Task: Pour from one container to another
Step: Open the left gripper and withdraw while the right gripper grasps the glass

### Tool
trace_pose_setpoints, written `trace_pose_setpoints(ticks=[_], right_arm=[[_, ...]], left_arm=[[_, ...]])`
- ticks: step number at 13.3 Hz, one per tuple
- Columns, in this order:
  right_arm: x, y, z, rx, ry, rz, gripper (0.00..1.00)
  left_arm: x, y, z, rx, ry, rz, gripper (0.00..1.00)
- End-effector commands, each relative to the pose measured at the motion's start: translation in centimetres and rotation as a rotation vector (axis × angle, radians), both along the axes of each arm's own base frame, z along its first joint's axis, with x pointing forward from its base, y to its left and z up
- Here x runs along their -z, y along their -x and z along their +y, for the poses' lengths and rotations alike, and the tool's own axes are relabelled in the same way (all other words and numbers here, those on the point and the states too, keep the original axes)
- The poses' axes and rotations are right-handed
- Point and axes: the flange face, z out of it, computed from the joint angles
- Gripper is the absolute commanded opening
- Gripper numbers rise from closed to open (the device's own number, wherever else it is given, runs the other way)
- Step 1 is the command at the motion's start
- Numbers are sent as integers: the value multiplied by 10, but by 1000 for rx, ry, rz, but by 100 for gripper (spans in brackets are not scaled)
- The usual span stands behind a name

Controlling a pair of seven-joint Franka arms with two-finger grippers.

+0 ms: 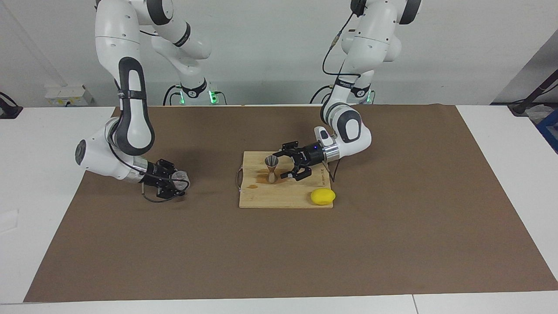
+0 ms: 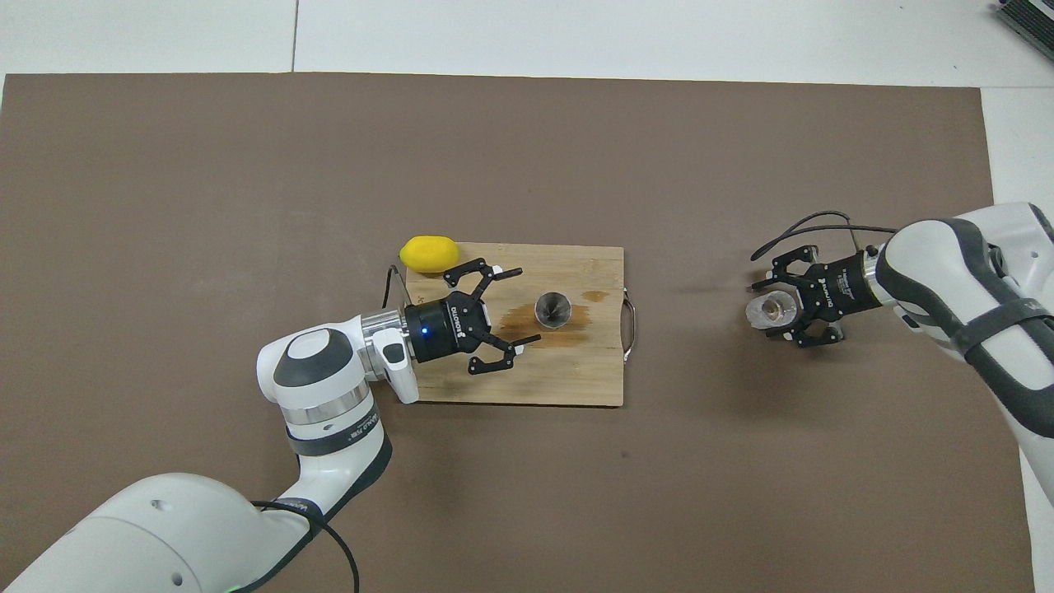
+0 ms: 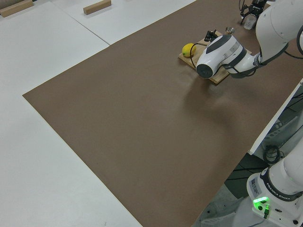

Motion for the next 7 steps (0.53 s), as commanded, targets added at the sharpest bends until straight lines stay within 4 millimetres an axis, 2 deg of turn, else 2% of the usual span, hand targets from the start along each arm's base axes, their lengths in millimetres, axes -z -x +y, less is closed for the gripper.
trace_pose_setpoints(ticks=[1,3,5,6,7], right_arm=[[-7,7,2,2,-32,-22,62],[-16,7,3,-1,-37,-24,40],[-35,6,7,-1,-35,-40,18],[-44,6,16,1,-31,-39,11],[-54,5,21,13,-25,-41,7]], left_arm=[[-3,-1,29,36,1,-28,100],[-8,-10,55,64,-30,-55,100],[-13,-16,80,97,-70,-62,100],[-15,-19,91,117,-81,-68,100],[-14,-21,107,145,-102,-59,100]])
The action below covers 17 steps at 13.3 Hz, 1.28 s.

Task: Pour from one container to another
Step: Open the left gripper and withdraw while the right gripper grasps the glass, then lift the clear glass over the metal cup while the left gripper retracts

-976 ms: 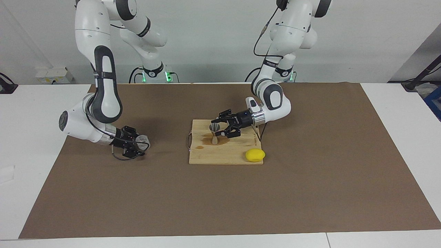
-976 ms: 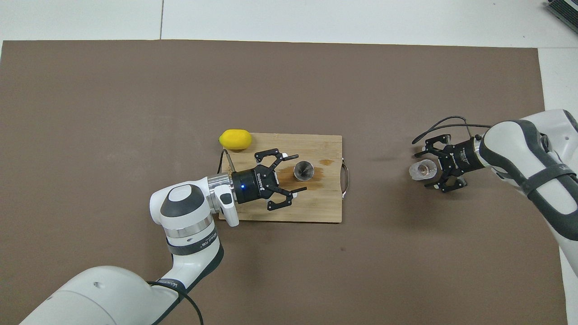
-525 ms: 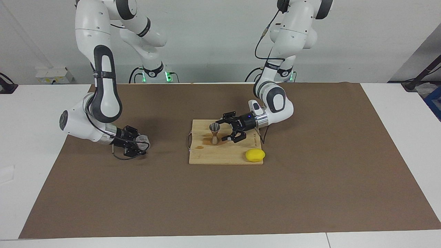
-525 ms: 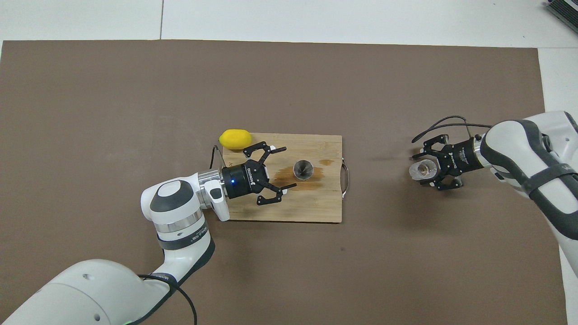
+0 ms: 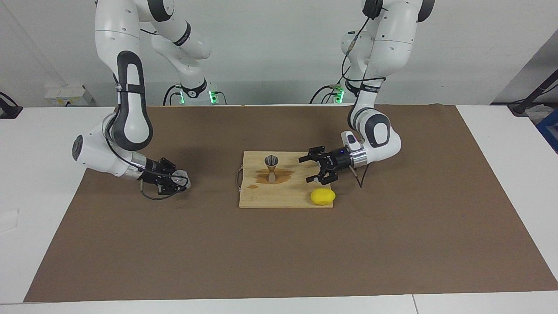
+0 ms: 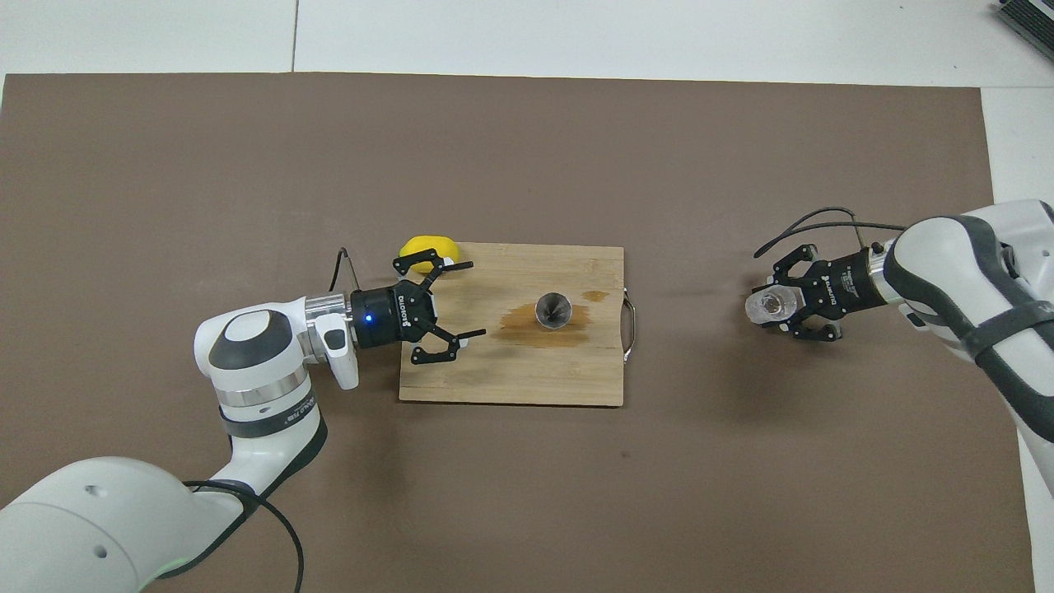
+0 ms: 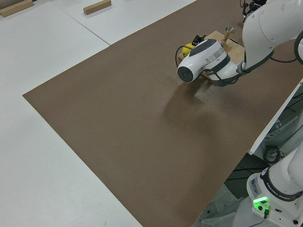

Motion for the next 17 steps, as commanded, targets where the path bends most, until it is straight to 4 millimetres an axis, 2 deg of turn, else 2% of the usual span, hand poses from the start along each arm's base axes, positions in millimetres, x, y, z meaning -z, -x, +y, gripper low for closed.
trace_pose_setpoints(ticks=[1,2,4,7,9,11,14,16,17], right_arm=[[-31,5,27,16,-13,-11,7],[-40,4,40,34,-5,0,7],[-54,1,80,44,13,15,7],[-68,-8,131,95,57,10,6],[-69,-8,166,121,85,3,6],[-72,-8,191,149,109,0,6],[-86,-11,231,158,196,-18,5],[-95,-11,255,160,224,-28,6],[-101,-12,260,165,237,-35,6]], left_arm=[[-12,3,42,63,-45,24,100],[-16,0,58,93,-63,35,100],[-26,-8,97,159,-126,43,100],[-52,-24,156,262,-224,76,100],[-77,-39,193,306,-335,97,100],[-114,-56,226,329,-471,132,100],[-155,-60,260,277,-623,193,100],[-185,-61,268,241,-727,220,100],[-199,-60,270,209,-773,239,100]])
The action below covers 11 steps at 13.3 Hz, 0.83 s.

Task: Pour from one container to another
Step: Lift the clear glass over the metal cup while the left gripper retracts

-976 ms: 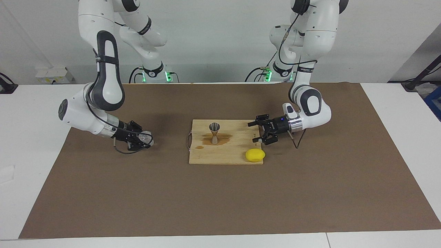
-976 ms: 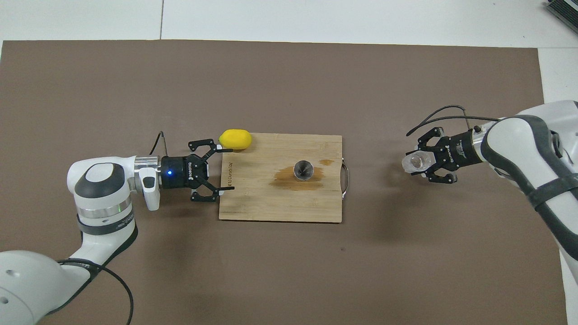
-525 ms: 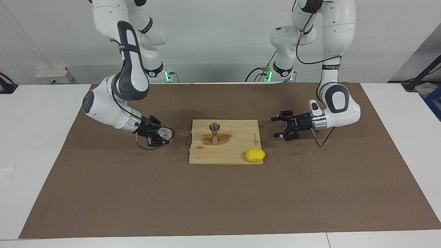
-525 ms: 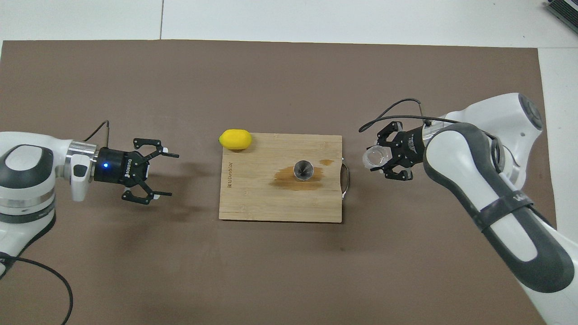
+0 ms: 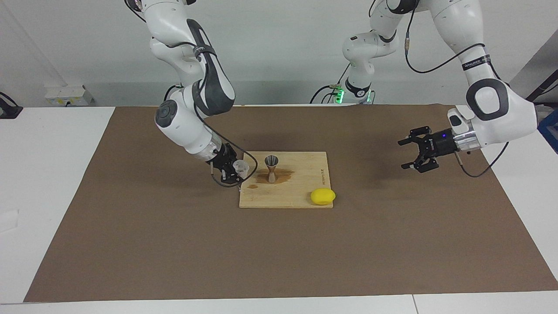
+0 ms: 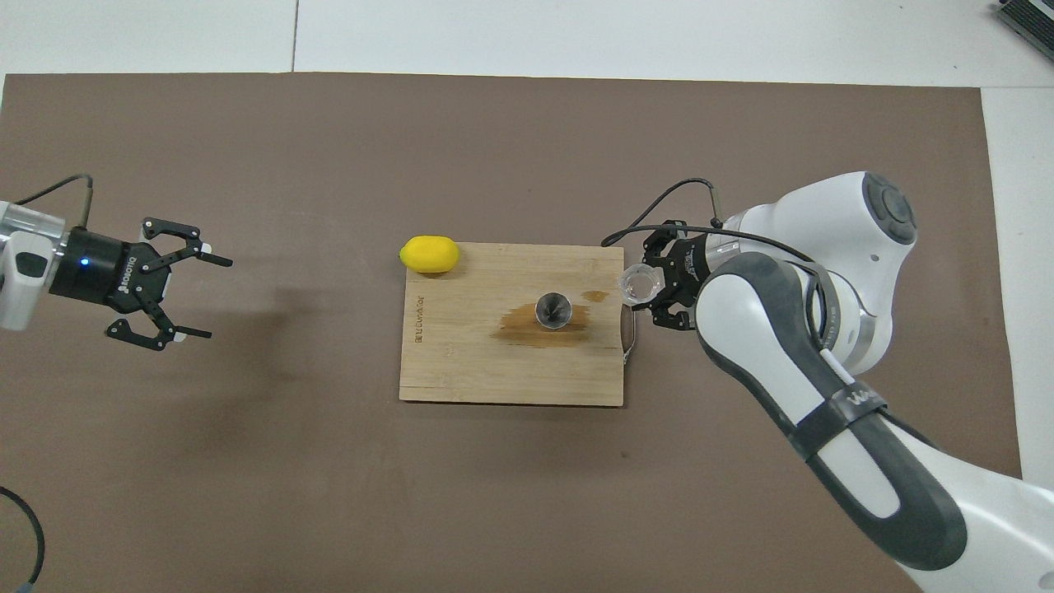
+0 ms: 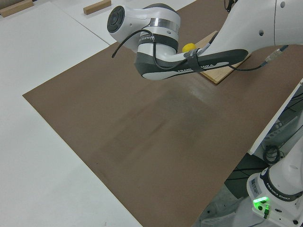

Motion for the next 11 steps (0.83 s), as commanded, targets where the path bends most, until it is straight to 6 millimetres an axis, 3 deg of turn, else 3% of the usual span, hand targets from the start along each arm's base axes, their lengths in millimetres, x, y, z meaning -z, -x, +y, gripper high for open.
trace_pose_setpoints(ticks=[1,5,9,11], right_arm=[[-13,-9,13,21,44,-26,6],[-24,-1,46,-37,127,-69,6],[-31,7,68,-110,217,-110,6],[-36,8,69,-134,253,-132,6]], left_arm=[[-41,8,6,-72,-132,23,100],[-94,21,7,-211,-328,56,100],[-155,48,-22,-489,-543,110,100],[-167,54,-27,-620,-562,158,100]])
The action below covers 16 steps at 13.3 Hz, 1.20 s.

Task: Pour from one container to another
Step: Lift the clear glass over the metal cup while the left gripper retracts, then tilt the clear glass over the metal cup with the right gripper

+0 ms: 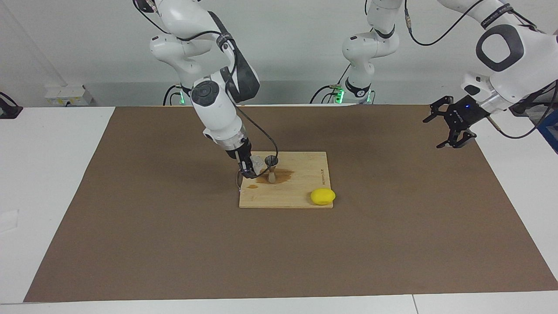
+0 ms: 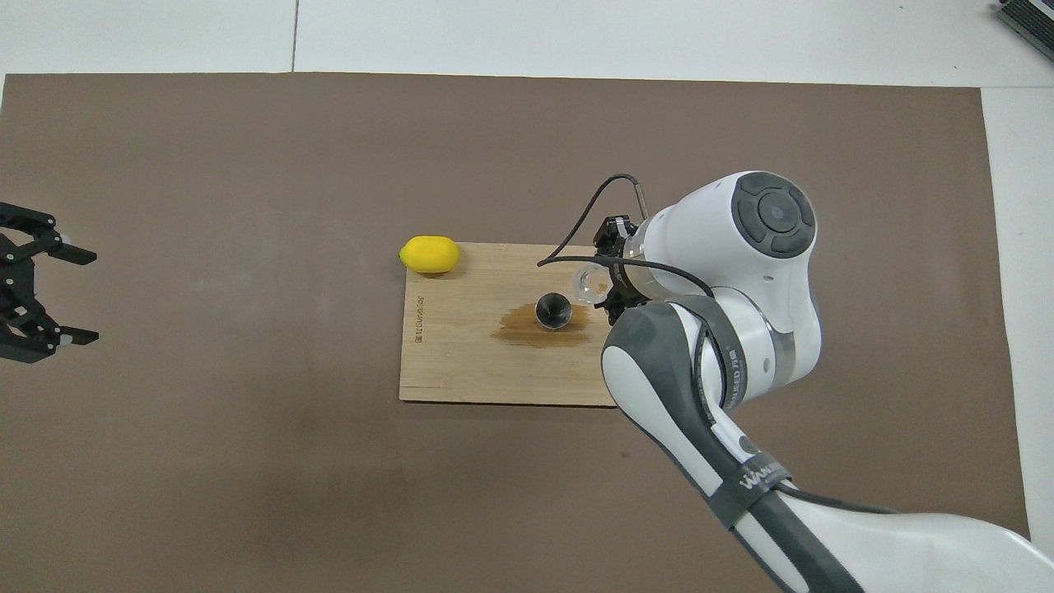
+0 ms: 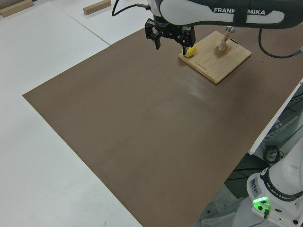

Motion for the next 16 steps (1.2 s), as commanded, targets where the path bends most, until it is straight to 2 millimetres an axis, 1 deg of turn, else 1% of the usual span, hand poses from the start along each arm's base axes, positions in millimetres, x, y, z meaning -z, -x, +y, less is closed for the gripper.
trace_pose_setpoints(ticks=[1,2,3,4,5,7,8,11,12,13,14,16], right_arm=[[-7,1,13,-35,69,-32,6],[-8,4,18,-52,102,-48,6],[-8,5,19,-62,126,-60,6],[-9,6,22,-72,139,-69,6],[-9,12,33,-98,153,-76,6],[-9,17,39,-141,205,-95,6],[-9,20,43,-168,236,-107,6],[-12,25,50,-203,267,-129,6],[-12,26,52,-209,271,-132,6],[-13,29,55,-222,279,-138,6],[-13,29,55,-228,289,-144,6],[-13,29,52,-248,330,-152,6]], left_arm=[[-13,10,-1,-164,-43,18,100],[-14,9,0,-242,-63,32,100],[-13,9,1,-337,-97,48,100],[-12,10,-7,-411,-138,64,100],[-11,10,-13,-450,-190,66,100],[-10,10,-33,-538,-245,74,100],[-7,11,-34,-596,-261,77,100],[-12,4,-28,-754,-245,36,100],[-13,1,-25,-822,-237,25,100],[-13,0,-25,-927,-237,31,100],[-14,0,-25,-993,-234,36,100],[-12,4,-25,-1009,-246,62,100]])
